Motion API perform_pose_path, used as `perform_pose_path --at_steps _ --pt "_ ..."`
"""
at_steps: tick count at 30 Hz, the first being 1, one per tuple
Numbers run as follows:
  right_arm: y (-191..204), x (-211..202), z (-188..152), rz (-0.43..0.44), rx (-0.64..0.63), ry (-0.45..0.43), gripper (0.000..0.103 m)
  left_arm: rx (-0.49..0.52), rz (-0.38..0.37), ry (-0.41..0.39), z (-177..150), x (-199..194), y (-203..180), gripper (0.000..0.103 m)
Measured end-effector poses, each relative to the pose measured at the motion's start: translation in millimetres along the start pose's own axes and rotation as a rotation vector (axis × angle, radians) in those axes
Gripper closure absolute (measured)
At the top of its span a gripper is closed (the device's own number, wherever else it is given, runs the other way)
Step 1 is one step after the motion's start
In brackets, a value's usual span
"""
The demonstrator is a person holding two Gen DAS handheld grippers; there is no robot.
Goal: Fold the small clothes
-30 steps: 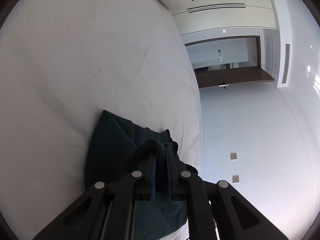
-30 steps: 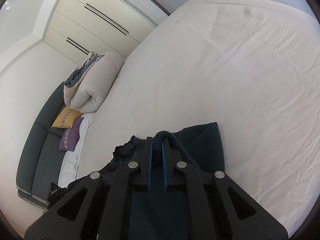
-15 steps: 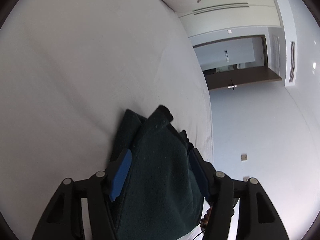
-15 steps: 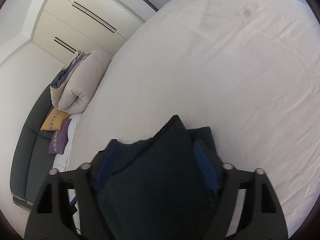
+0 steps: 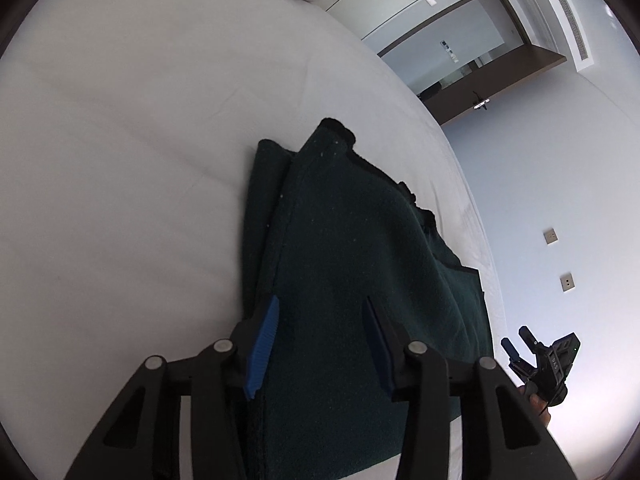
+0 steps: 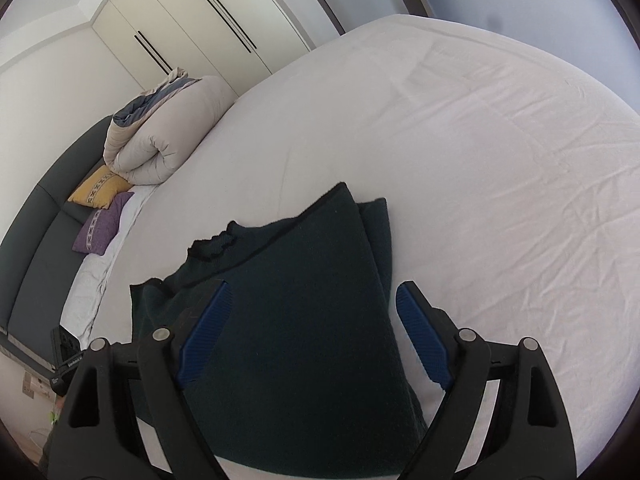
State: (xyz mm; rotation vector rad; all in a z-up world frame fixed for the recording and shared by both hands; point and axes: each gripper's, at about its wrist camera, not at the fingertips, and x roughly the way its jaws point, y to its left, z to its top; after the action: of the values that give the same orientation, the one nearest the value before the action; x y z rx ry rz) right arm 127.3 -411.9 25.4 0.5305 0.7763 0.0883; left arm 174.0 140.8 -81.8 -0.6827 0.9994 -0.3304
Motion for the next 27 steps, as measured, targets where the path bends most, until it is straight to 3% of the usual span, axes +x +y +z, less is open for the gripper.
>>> perform_pose_path --at_steps 2,5,15,22,24,25,26,27 --pt "-6.2 -7.3 -14.8 -0.022 -0.007 0.006 0.02 0.012 0.014 0.012 -2.8 -0.8 0.4 0.082" --pt "-14.1 -12.2 -33.6 -0.025 -0.009 0.024 0.02 0.058 0.046 0.027 -8.7 -0.9 -4.7 0.097" --pt "-0.5 -6.9 -52.6 -0.114 -0.155 0.05 0.029 0.129 0.095 0.032 -24.4 -9.7 -9.2 0.103" --pt "-11.3 -4.2 -52.4 -0.136 -0.131 0.062 0.032 0.108 0.067 0.026 -31.9 -16.4 -5.8 0.102" --pt "-14.1 -4.0 -53.0 -0.13 -0.121 0.063 0.032 0.124 0.068 0.01 -30.5 -20.8 -10.0 0.082" --pt "-14.9 -3.6 -53.3 -0.125 -0.119 0.065 0.032 0.138 0.064 -0.006 -29.1 -23.4 -15.2 0.059" --pt "-15.4 -3.4 -53.7 -0.124 -0.118 0.068 0.032 0.156 0.051 -0.026 -28.7 -27.2 -19.2 0.045" --pt "-15.6 -3.3 -53.7 -0.123 -0.118 0.069 0.032 0.18 0.065 -0.044 -28.6 -30.3 -24.8 0.037"
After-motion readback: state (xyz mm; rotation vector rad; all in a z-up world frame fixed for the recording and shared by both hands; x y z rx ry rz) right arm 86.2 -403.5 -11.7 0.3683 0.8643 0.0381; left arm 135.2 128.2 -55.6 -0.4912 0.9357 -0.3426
